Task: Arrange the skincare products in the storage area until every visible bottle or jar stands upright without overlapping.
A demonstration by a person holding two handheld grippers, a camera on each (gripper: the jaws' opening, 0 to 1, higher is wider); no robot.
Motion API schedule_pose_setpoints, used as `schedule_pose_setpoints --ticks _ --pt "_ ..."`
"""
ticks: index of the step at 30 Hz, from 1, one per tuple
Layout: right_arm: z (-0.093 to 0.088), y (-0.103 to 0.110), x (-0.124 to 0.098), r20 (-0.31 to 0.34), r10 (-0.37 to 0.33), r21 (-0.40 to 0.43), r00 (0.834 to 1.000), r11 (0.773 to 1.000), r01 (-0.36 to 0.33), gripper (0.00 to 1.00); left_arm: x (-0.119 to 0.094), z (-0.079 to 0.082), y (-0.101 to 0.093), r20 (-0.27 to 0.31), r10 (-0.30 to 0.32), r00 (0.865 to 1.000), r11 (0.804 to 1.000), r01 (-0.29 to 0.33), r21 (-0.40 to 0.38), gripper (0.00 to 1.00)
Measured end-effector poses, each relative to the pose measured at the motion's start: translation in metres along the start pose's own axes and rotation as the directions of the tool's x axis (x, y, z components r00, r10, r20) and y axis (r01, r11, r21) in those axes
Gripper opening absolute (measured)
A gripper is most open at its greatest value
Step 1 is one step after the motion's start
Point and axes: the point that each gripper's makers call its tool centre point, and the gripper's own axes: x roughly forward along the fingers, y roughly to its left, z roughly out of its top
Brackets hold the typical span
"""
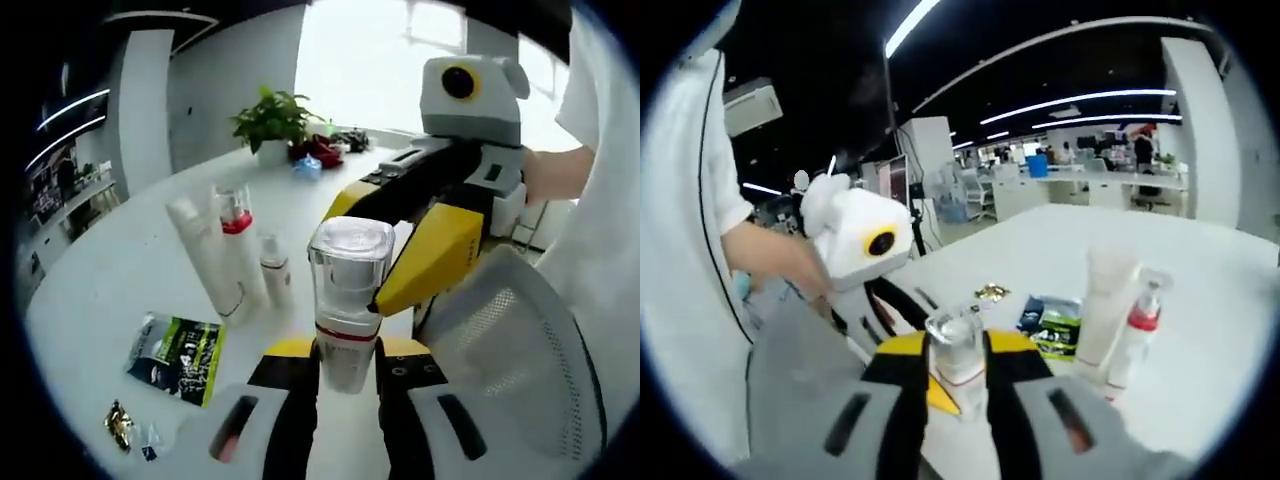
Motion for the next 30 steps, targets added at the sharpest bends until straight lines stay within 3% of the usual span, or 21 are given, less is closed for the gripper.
schedule_pose_setpoints --ticks 4,8,30 --pt "-0.019 -0.002 0.007 -0.061 -0.008 -0.026 0.998 1.000 0.007 0.20 0.012 -0.017 0.003 -0.052 0.004 0.999 1.000 -0.003 0.011 0.18" --pt "-0.029 -0.005 0.009 -0.080 -0.013 -0.012 0.997 1.000 0.012 0.20 0.019 -0.025 0.004 -0.060 -0.001 0.998 1.000 0.001 0.007 0.18" --pt "-0.058 -0.016 0.017 -0.145 -0.043 0.006 0.989 0.999 0.044 0.21 0.039 -0.047 0.011 -0.095 -0.007 0.995 1.000 0.010 0.028 0.18"
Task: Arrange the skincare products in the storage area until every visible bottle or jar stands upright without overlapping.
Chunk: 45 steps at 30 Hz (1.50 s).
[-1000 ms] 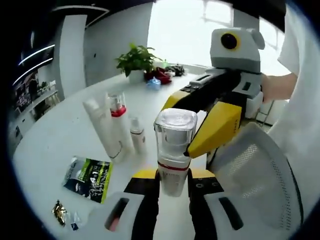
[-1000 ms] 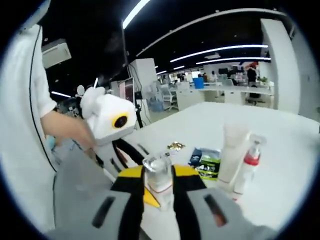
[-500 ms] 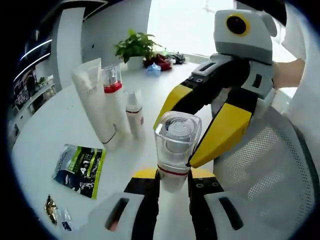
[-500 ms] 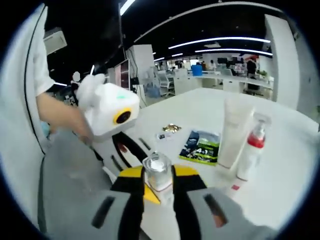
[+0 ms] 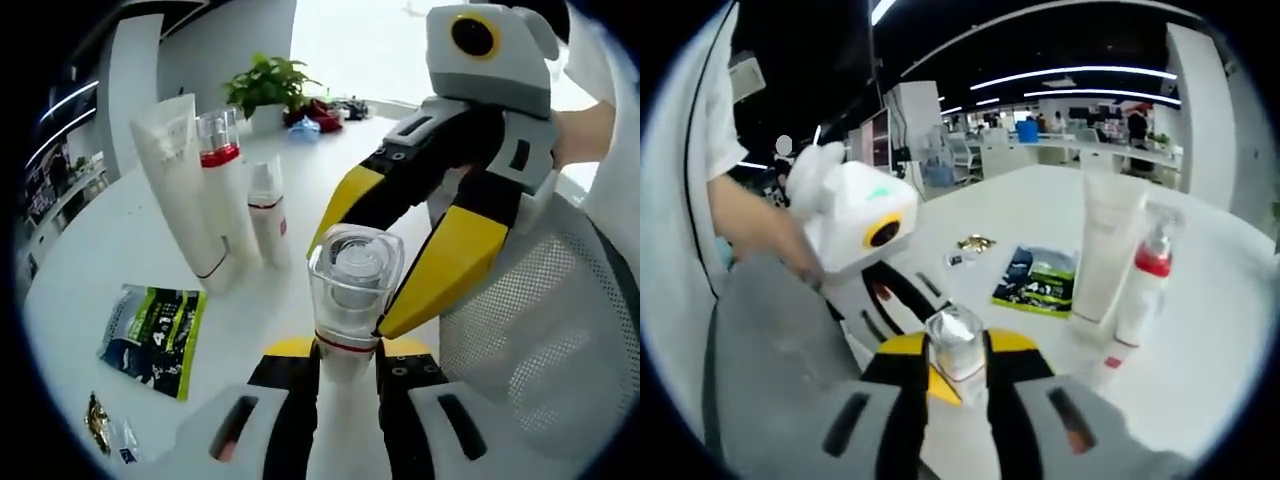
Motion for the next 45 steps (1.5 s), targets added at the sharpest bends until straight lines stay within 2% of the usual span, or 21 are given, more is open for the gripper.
schedule_pose_setpoints --ticks 5,11,22,27,37,45 --pt "-0.006 0.001 0.004 -0.021 0.001 -0.004 1.000 1.000 -0.001 0.21 0.003 -0.006 0.000 -0.011 0.001 1.000 1.000 -0.001 0.000 0.18" --pt "-0.004 -0.001 0.005 0.006 -0.006 -0.006 1.000 1.000 0.006 0.21 0.003 -0.005 0.002 0.012 0.003 1.000 1.000 -0.003 -0.008 0.18" --pt "-0.010 -0.010 0.005 -0.009 -0.053 0.019 0.999 0.998 0.053 0.23 0.011 0.001 0.007 0.013 -0.001 1.000 1.000 0.001 0.018 0.18" --pt "-0.007 -0.020 -0.001 0.043 -0.094 0.121 0.995 0.989 0.088 0.33 0.018 0.006 0.012 0.019 -0.003 1.000 1.000 0.003 0.029 0.18" --pt "-0.025 -0.036 -0.012 0.008 -0.163 0.164 0.987 0.974 0.159 0.45 0.025 0.013 0.024 0.034 -0.007 0.999 1.000 0.007 0.019 0.18" --pt "-0.031 -0.048 -0.018 -0.017 -0.217 0.180 0.976 0.959 0.217 0.66 0.033 0.023 0.040 0.039 -0.004 0.999 1.000 0.003 0.010 0.18"
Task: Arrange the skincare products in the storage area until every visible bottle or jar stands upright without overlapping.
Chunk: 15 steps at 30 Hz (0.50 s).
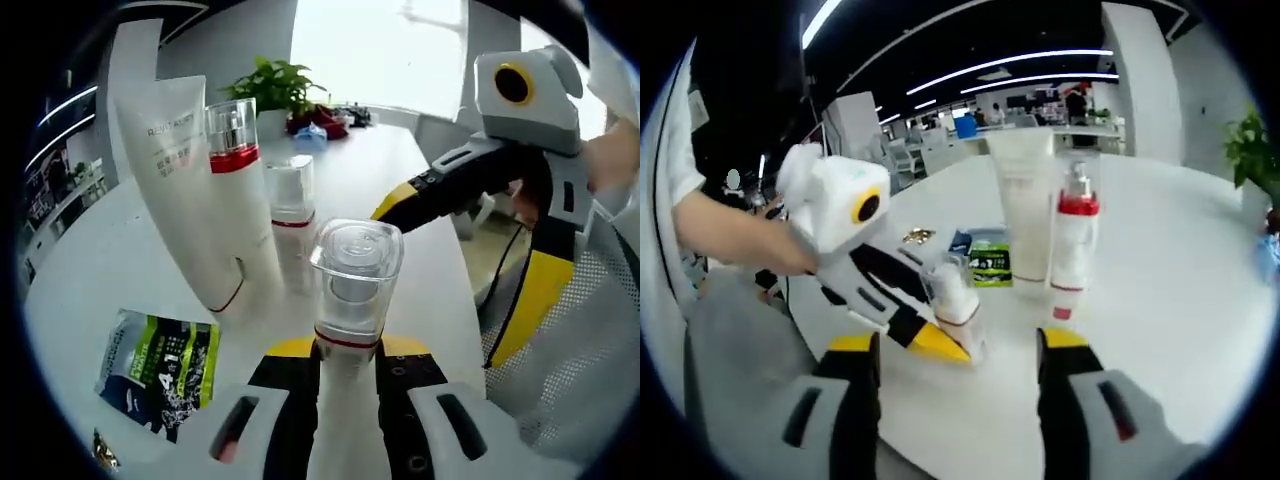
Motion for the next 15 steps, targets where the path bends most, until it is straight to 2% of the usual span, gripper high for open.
schedule_pose_setpoints --ticks 9,15 --pt "-0.010 -0.020 -0.011 -0.025 -0.060 0.008 0.998 0.998 0.060 0.73 0.009 0.008 0.019 -0.002 0.006 1.000 1.000 -0.006 0.011 0.18" --pt "-0.014 -0.023 -0.014 -0.030 -0.077 0.025 0.997 0.997 0.078 0.75 0.017 0.016 0.030 -0.011 0.016 1.000 0.999 -0.016 0.044 0.18"
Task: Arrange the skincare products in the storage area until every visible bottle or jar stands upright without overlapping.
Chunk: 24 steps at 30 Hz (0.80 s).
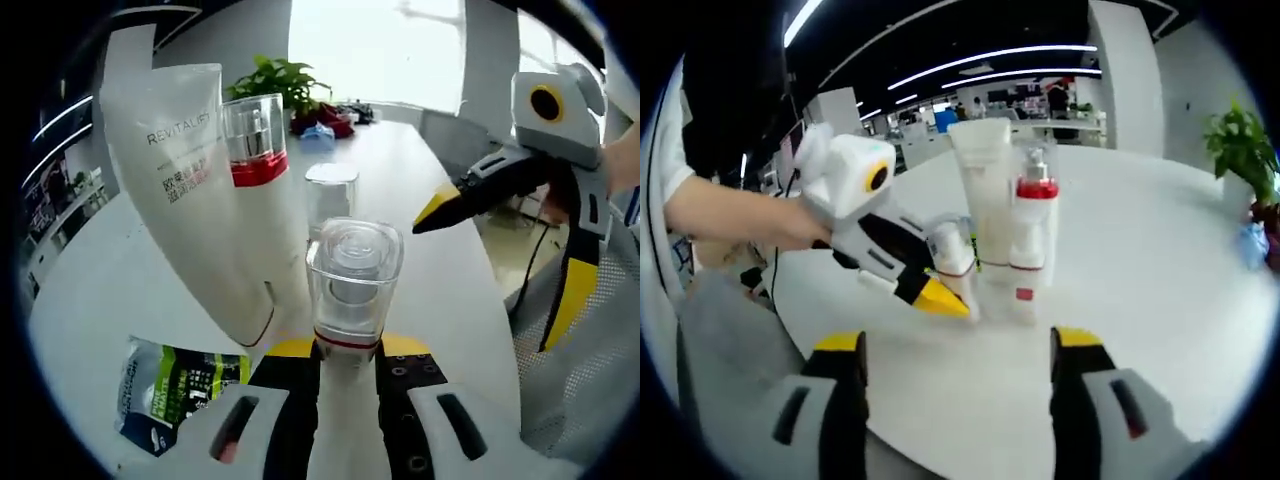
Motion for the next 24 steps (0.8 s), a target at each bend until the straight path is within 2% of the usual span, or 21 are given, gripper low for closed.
schedule_pose_setpoints --ticks 7,24 --pt "-0.002 0.001 0.002 -0.005 0.002 0.004 1.000 1.000 -0.002 0.75 0.008 0.009 0.009 0.009 -0.001 1.000 1.000 0.001 0.011 0.18" --pt "-0.005 0.003 0.003 -0.018 0.009 0.013 1.000 1.000 -0.008 0.75 0.017 0.015 0.009 0.008 -0.005 1.000 1.000 0.005 0.019 0.18"
